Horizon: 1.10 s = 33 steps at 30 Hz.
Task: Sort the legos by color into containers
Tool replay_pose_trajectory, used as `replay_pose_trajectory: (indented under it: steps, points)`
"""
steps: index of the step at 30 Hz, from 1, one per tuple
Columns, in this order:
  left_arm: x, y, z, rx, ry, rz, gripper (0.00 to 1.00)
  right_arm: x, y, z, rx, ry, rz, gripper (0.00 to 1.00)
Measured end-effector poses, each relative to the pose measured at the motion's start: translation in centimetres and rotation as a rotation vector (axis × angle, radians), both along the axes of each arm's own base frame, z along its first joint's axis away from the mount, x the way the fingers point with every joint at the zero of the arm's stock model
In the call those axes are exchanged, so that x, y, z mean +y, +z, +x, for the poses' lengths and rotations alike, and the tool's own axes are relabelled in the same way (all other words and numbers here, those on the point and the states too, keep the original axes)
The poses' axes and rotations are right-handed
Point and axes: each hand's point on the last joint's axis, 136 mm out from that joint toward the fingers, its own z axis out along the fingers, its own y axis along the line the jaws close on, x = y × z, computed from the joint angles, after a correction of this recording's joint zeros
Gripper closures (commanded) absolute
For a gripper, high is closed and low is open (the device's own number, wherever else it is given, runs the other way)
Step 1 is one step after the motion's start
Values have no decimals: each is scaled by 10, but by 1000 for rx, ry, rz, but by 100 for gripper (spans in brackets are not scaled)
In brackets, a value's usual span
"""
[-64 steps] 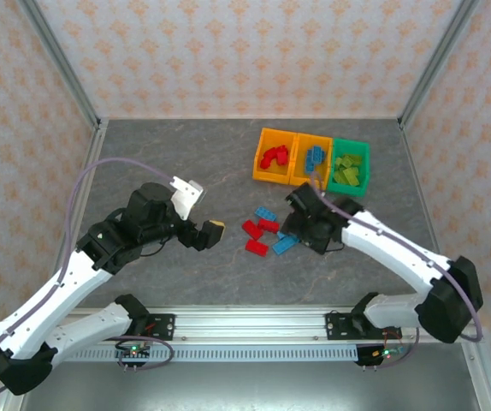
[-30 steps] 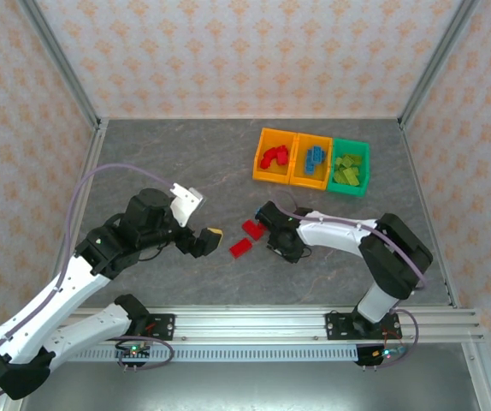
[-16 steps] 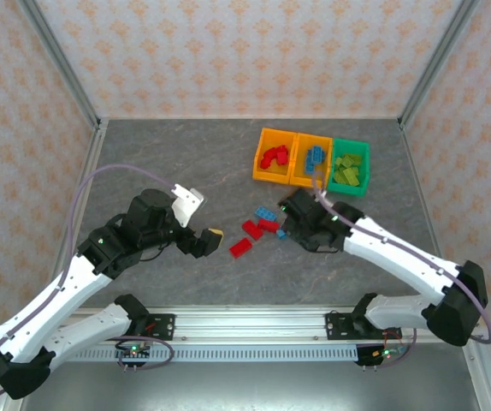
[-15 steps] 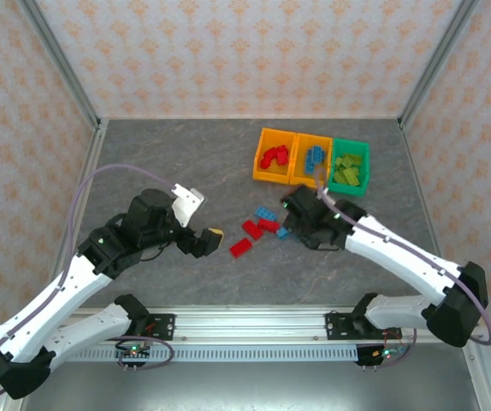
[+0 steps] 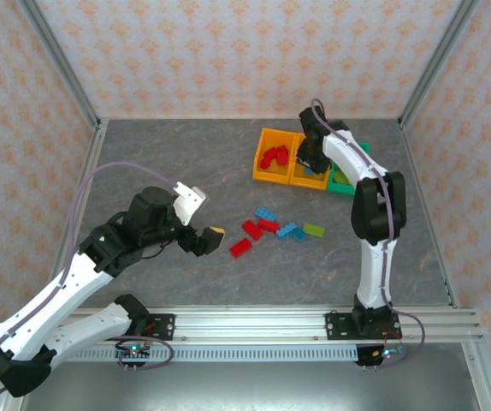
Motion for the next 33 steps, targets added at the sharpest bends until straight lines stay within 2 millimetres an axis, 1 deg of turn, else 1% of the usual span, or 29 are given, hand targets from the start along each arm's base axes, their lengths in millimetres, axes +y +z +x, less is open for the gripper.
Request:
replay_pose_trajectory:
  steps: [1,2,4,6,7,9,10,11,13,15,16,18,19,21,23,24,26,28,30,31,33]
  points:
    - [1,2,-1,-7,2,-4,0,0,0,6,2,12,2,37]
    - [2,4,-1,-12,5,-8,0,-1,1,12,-2,17,7,32]
    - [3,6,-2,-18,8,-16,0,-2,12,21,-23,29,10,31]
    - [3,6,-2,-17,9,-18,0,-2,27,24,-48,45,16,31]
    - [3,6,-2,-15,11,-19,0,-1,32,23,-56,49,21,32]
    - [3,5,-2,-11,13,-20,0,-1,39,9,-56,56,26,32]
    - [3,5,-2,-11,13,-20,0,-2,41,-2,-50,56,26,32]
    - [3,5,-2,-10,13,-20,0,-3,43,-18,-41,56,26,32]
    - [3,4,-2,-9,13,-19,0,-3,50,-55,-31,55,24,32]
    - [2,1,-1,-3,12,-14,0,0,62,-97,-48,59,25,32]
    - [1,0,-1,0,11,-10,0,1,68,-114,-65,56,30,31]
    - [0,-4,2,5,3,6,0,1,76,-157,-95,45,48,27]
    - [-1,-7,3,9,-1,14,0,-2,77,-174,-106,25,57,24]
    - [-3,-12,5,19,-10,32,0,-15,69,-207,-107,-32,68,18]
    - [-6,-18,7,30,-23,51,0,-30,50,-234,-84,-87,58,7]
    - [-7,-21,8,36,-30,59,0,-36,40,-244,-67,-103,50,1]
    - [-10,-25,8,45,-49,71,0,-44,16,-262,-12,-120,24,1]
    - [-12,-27,8,50,-60,77,0,-49,-3,-273,43,-120,-2,1]
    - [-13,-27,9,47,-68,82,0,-51,-15,-278,80,-119,-18,1]
    - [-13,-27,9,44,-71,83,0,-50,-20,-278,94,-114,-22,1]
    - [-13,-25,9,37,-74,84,0,-44,-28,-271,105,-105,-16,1]
